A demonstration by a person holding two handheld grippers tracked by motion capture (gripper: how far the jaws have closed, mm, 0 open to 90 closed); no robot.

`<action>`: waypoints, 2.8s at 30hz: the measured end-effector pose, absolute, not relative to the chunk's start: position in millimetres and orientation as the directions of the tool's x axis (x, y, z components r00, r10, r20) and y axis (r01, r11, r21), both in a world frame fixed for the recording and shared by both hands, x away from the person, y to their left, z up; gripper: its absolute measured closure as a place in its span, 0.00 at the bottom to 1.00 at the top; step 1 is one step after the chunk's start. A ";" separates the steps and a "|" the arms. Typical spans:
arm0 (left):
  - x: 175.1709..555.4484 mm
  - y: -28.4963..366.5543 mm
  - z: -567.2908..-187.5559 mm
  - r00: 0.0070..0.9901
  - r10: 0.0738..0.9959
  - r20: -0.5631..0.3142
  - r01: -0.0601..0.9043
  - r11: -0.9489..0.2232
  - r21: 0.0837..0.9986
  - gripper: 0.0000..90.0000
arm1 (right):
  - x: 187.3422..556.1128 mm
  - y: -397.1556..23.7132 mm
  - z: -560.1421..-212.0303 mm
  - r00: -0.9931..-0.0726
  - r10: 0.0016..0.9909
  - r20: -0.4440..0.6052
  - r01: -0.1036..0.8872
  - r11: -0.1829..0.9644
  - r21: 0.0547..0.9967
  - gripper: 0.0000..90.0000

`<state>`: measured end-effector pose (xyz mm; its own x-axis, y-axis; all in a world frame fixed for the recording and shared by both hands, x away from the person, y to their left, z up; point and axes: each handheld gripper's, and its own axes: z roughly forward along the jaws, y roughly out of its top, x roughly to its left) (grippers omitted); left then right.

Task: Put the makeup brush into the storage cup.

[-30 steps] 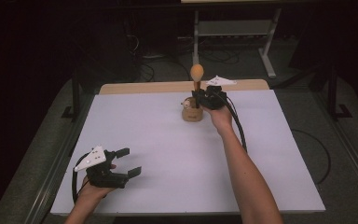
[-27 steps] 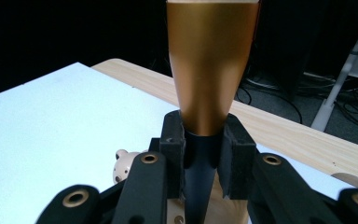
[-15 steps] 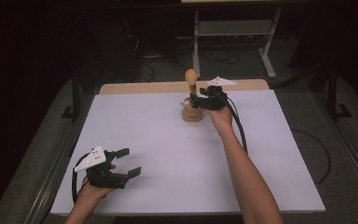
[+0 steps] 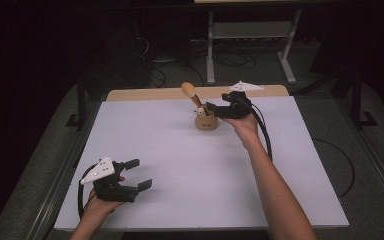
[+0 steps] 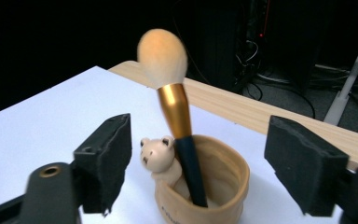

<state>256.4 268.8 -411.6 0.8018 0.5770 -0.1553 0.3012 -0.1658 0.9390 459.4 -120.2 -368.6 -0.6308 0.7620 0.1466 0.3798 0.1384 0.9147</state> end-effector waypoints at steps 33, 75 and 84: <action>258.0 270.1 -413.3 0.801 0.579 -0.151 0.302 -0.174 0.937 0.14 | 416.1 -151.2 -381.4 -0.665 0.735 0.134 0.366 0.164 0.916 0.14; 255.8 271.9 -411.8 0.796 0.586 -0.153 0.300 -0.162 0.940 0.14 | 337.3 -184.3 -386.2 -0.691 0.714 0.111 0.323 0.167 0.932 0.13; 256.4 273.2 -412.4 0.794 0.589 -0.149 0.302 -0.170 0.938 0.14 | 317.0 -193.3 -390.4 -0.692 0.713 0.110 0.324 0.171 0.930 0.11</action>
<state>256.4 273.2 -412.4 0.7939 0.5894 -0.1493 0.3024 -0.1698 0.9379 317.0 -193.3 -390.4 -0.6924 0.7132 0.1095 0.3238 0.1715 0.9305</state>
